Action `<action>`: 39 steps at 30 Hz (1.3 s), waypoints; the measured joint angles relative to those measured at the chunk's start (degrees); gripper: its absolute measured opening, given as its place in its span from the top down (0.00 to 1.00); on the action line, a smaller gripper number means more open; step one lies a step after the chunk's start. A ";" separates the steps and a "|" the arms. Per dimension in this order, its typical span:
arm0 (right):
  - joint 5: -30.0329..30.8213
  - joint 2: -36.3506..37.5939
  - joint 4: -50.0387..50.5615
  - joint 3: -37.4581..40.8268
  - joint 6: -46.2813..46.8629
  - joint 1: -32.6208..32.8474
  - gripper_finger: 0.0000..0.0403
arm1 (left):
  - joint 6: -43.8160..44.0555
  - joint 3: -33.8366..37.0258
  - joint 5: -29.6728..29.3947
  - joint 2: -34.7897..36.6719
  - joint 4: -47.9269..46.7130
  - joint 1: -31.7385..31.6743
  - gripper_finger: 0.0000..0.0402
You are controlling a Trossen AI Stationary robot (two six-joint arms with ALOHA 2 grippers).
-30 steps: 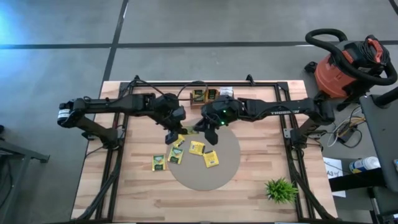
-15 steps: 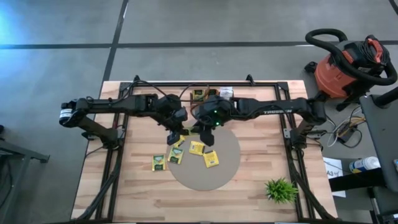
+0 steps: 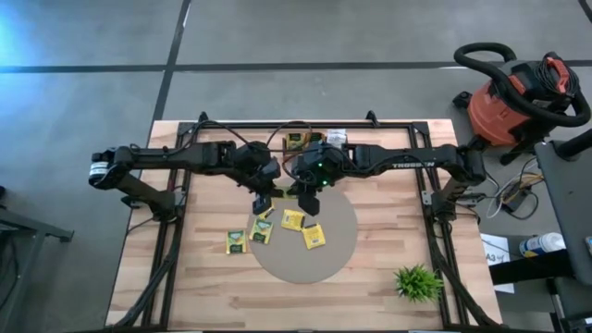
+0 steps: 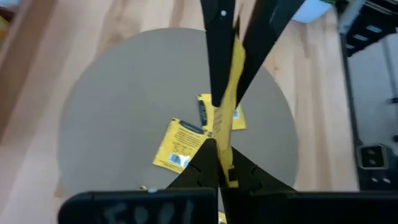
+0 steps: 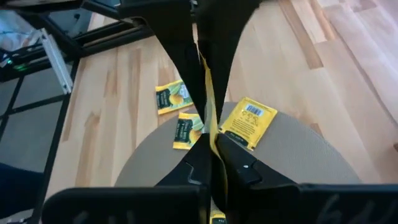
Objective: Pick & Place Tea
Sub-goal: Put the yellow tea bag into the left compartment of the wooden organizer
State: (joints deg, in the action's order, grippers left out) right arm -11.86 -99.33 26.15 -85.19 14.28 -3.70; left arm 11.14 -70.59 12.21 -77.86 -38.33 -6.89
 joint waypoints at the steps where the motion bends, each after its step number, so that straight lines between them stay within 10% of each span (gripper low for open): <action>1: 0.34 0.00 -0.02 0.08 0.49 0.00 0.97 | 0.02 0.00 -0.85 0.18 0.00 0.02 1.00; 10: 5.58 1.18 1.70 2.96 4.03 0.14 0.98 | 1.67 -0.11 -7.11 6.21 -0.76 -0.06 0.93; 18: 19.72 7.91 -16.05 10.44 12.94 0.11 0.98 | 4.21 2.48 -21.36 15.72 1.01 0.14 0.91; 31: 27.14 17.40 -63.31 32.52 29.05 -0.31 0.97 | 20.65 35.96 -21.68 27.05 73.06 0.34 0.91; 39: 27.04 14.09 -69.99 32.06 31.89 -0.28 0.97 | 33.57 40.37 -18.81 19.50 82.88 0.37 0.91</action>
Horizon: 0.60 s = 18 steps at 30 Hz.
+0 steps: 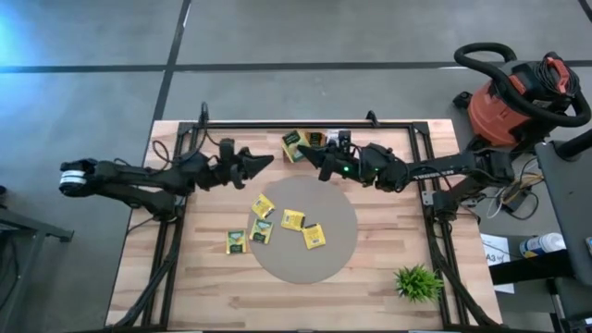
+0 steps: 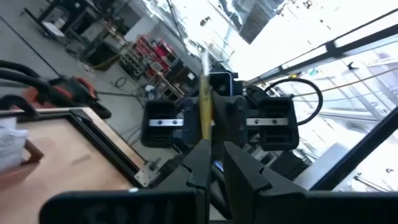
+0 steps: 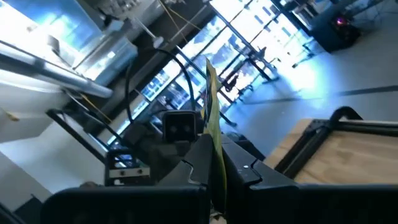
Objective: Pick & Place Tea
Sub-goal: Put the yellow tea bag into the left compartment of the wooden organizer
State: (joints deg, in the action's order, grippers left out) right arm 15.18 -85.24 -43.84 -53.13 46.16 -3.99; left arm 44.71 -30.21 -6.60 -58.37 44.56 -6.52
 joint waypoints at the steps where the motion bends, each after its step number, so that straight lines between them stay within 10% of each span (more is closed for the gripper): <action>1: 0.00 -0.54 0.20 -0.36 0.01 0.00 0.97 | 0.04 -0.42 0.21 -0.88 0.33 0.00 0.91; 18: -0.50 -4.43 0.34 -4.20 -1.05 0.39 0.97 | -4.41 -8.05 6.04 -7.19 1.12 0.00 0.91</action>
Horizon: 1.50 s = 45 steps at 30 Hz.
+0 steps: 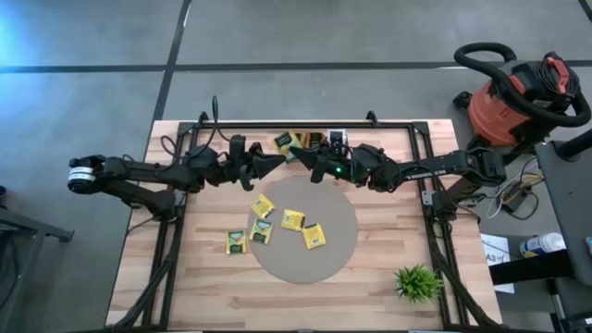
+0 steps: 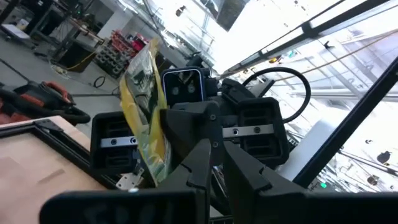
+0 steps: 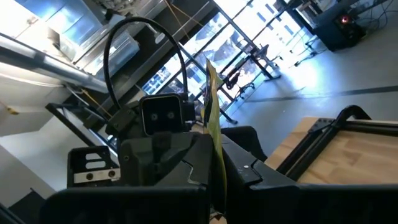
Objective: Pick & Place Tea
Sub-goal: Put the yellow tea bag into the left compartment of the wooden organizer
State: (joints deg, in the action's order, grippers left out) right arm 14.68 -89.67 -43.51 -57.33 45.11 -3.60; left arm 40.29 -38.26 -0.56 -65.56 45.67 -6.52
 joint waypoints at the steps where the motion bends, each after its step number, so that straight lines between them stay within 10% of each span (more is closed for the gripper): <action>1: -0.04 0.00 0.00 0.01 -0.01 0.00 0.97 | -0.02 0.00 0.00 0.00 0.06 0.00 0.91; 25: -0.12 0.00 0.02 0.10 0.34 -0.04 0.97 | -1.91 -0.32 -1.01 0.05 -3.86 -0.15 1.00; 37: -0.04 0.04 -0.01 0.12 -0.08 -0.04 0.97 | 1.72 0.05 -0.86 3.37 -12.87 -0.13 0.68; 45: -0.11 0.20 -0.38 0.12 -0.09 -0.04 0.97 | 1.55 0.11 -4.50 4.52 -16.32 -0.33 0.65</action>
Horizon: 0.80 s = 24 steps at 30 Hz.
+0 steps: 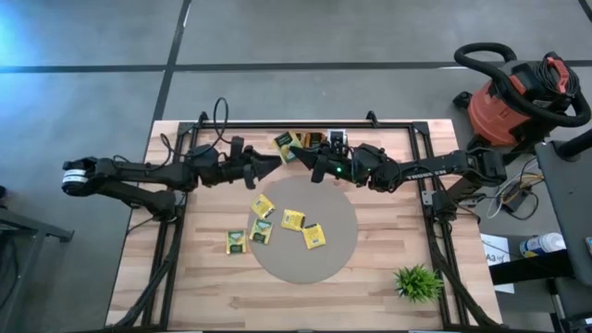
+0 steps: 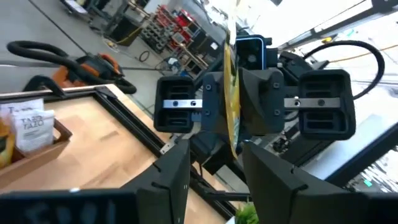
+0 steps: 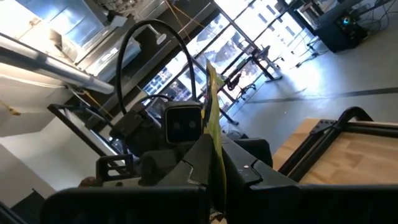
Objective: Pick & Place Tea
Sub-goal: Put the yellow tea bag into the left compartment of the wooden organizer
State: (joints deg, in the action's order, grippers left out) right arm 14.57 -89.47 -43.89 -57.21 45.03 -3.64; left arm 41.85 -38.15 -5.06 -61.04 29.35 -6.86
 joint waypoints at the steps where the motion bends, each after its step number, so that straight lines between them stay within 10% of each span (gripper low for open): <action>1: 0.00 0.00 0.01 0.00 0.01 0.00 0.97 | 0.00 0.00 -0.81 -0.08 0.14 -0.10 0.65; 24: 0.02 0.02 0.36 0.00 1.12 0.02 0.97 | -1.42 -2.38 -0.81 -5.32 6.88 -0.28 0.82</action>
State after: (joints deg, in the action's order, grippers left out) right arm 14.59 -89.45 -43.53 -57.21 46.15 -3.62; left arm 40.42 -40.53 -5.87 -66.36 36.23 -7.14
